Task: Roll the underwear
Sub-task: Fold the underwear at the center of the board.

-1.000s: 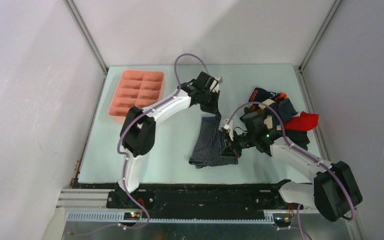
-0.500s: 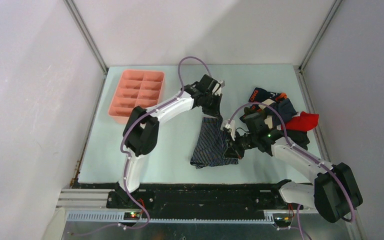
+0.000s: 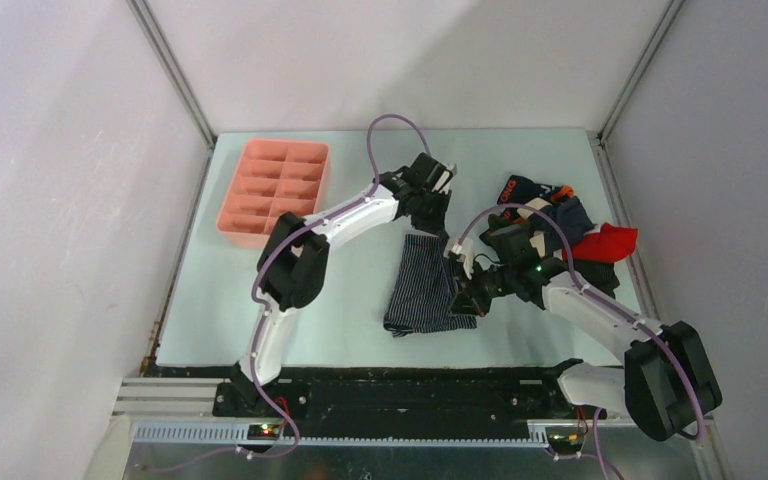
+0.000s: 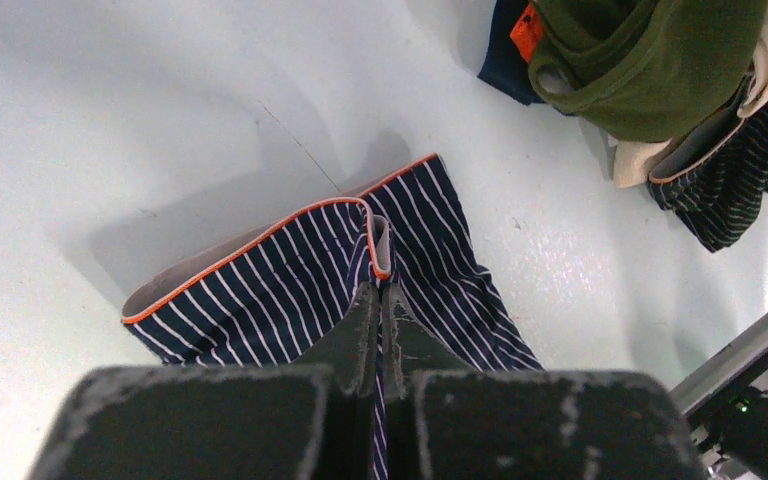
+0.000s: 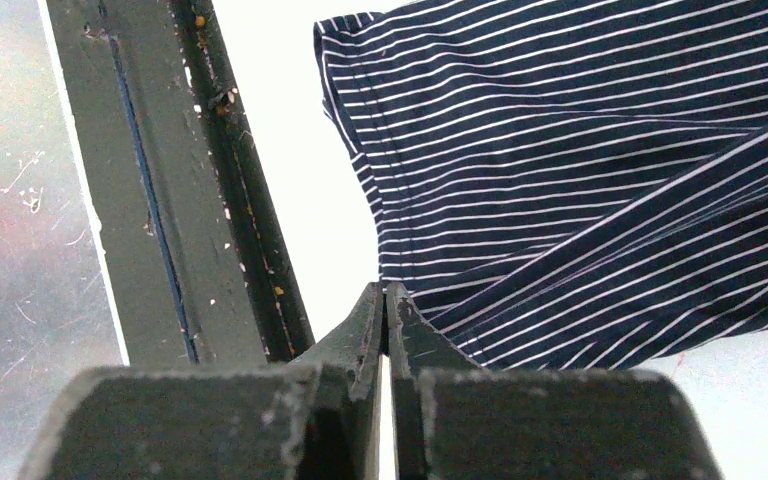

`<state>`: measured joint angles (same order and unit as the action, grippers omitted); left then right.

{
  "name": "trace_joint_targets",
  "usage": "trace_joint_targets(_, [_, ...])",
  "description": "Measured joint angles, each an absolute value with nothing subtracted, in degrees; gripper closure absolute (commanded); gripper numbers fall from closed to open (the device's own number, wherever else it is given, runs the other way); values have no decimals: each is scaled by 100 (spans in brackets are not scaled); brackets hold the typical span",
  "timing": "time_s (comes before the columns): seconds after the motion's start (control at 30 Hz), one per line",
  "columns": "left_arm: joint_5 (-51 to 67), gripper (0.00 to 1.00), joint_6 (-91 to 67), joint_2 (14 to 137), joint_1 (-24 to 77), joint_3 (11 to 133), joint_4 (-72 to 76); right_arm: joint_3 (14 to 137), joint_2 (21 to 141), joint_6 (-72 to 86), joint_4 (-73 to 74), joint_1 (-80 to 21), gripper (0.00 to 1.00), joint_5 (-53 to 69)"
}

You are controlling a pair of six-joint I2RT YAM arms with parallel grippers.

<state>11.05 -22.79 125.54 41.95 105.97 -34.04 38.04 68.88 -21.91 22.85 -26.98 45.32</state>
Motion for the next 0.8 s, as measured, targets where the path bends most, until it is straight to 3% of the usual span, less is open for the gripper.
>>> trace_joint_targets(0.33, [419,100,-2403,12554,4200,10875,-3708,3804,6971,-2102,2283,-2676,93,4434])
trace_joint_targets(0.8, [742,100,-2655,12728,4316,10809,-3459,3804,7087,-2108,2335,-2578,86,4285])
